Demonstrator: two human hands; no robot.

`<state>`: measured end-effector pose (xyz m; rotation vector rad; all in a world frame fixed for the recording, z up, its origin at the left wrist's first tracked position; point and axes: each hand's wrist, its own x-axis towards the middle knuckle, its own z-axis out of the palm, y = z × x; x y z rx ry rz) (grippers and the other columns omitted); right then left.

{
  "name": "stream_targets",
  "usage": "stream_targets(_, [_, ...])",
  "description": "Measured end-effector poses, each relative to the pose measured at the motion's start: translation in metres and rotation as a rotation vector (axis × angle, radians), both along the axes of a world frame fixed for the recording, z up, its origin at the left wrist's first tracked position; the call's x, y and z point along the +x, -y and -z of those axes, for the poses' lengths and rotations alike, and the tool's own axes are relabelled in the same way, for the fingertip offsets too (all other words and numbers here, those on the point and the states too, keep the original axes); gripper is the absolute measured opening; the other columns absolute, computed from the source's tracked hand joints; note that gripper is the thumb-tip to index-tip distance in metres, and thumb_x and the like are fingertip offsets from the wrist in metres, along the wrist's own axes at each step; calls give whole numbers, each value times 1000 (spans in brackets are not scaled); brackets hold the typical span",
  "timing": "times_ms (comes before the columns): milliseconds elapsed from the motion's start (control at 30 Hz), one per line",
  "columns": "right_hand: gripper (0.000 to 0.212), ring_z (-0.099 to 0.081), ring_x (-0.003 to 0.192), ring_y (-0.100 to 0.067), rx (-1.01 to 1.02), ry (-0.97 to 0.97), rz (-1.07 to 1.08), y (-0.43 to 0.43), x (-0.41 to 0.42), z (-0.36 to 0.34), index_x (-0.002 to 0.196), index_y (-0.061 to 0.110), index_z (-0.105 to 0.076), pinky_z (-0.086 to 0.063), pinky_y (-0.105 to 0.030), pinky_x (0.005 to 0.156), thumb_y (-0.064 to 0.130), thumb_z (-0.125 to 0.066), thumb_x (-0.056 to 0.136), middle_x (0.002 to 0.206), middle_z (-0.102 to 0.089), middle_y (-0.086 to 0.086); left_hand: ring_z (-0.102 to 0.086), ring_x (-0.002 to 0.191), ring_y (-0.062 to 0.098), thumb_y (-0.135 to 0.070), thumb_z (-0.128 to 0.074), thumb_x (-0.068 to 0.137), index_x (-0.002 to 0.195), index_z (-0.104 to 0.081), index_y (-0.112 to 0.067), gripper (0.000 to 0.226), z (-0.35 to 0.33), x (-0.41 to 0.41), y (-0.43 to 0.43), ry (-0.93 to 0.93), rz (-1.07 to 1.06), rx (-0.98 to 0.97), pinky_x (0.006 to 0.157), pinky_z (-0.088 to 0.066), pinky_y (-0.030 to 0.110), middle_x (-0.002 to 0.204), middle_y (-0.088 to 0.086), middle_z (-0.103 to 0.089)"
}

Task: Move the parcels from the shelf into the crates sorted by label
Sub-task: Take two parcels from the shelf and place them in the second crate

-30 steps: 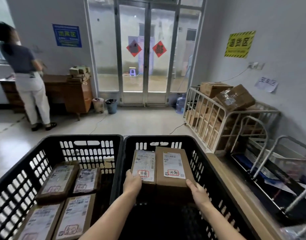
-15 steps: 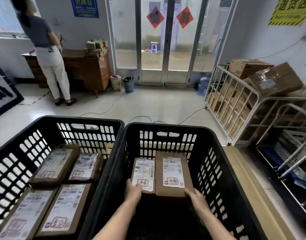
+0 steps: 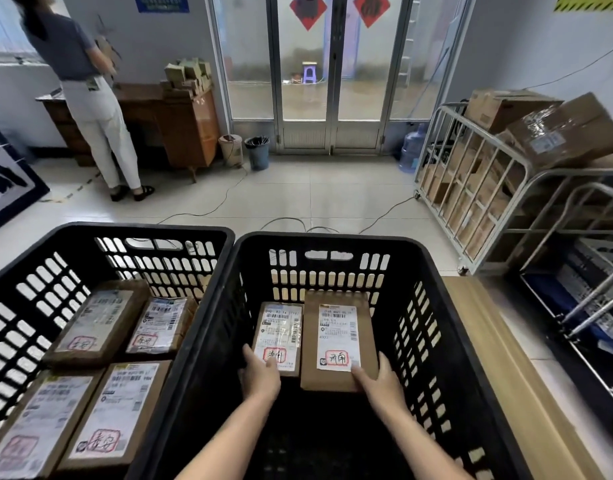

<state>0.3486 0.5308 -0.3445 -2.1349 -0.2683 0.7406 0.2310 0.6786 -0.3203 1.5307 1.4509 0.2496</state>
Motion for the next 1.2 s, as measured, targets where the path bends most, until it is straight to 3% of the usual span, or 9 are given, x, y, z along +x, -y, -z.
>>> stream_targets(167, [79,-9,145,-24,-300,436,-271,-8,-10,-26,150,19,-7,-17,-37,117,50,-48,90,158,-7,-7,3,146,28,-31,-40,97,150,-1,-18,67,-15,-4,17,-264,403,412,117,-15,39,158,12,6])
stream_targets(433, [75,8,146,-18,-369,591,-482,-6,-13,-16,149,20,-8,-6,-33,118,58,-36,91,159,5,-1,12,146,20,-40,-23,100,150,1,-16,61,1,-11,-1,-477,722,479,119,-2,33,158,7,13])
stream_targets(500, [82,11,146,-16,-358,592,-467,-5,-14,-10,149,20,-7,-10,-32,118,68,-23,85,159,7,0,16,146,20,-40,-18,100,150,5,-14,61,8,-12,1,-494,727,506,118,3,32,157,9,17])
stream_targets(567, [107,11,146,-17,-360,601,-461,-7,-15,-7,149,20,-8,-17,-33,116,84,6,64,159,7,0,18,145,21,-40,-16,100,149,7,-13,61,13,-11,1,-505,727,525,118,6,33,157,10,19])
stream_targets(667, [129,9,146,-18,-403,601,-465,-7,-14,-4,149,20,-10,-18,-34,116,84,30,44,159,4,-2,20,145,20,-40,-16,100,149,8,-13,61,13,-11,2,-529,738,513,117,7,33,156,10,20])
stream_targets(800, [80,7,146,-21,-464,566,-527,-9,-14,-20,149,19,-9,-11,-36,118,67,-21,86,159,2,-5,18,145,22,-40,-18,100,149,6,-13,61,0,-5,-1,-605,778,462,118,3,34,157,11,18])
stream_targets(867, [71,2,147,-24,-498,547,-551,-11,-11,-30,148,18,-14,-11,-37,118,56,-35,91,159,-2,-8,15,146,24,-40,-22,99,150,4,-13,63,-11,-3,-2,-651,816,436,119,1,35,157,13,15])
stream_targets(1000, [59,-9,146,-24,-449,539,-475,-3,-14,-42,143,14,-30,-15,-37,117,47,-38,94,157,-12,-9,-1,147,29,-36,-33,98,149,-11,-12,61,-25,-10,2,-657,868,581,119,-7,37,158,15,-4])
stream_targets(1200, [54,-31,136,-22,-452,579,-454,19,-32,-59,140,11,-31,-26,-31,112,39,-41,95,147,-33,-7,-28,136,28,-29,-42,94,139,-33,-13,48,-41,-34,13,-677,899,741,116,-19,36,144,12,-35])
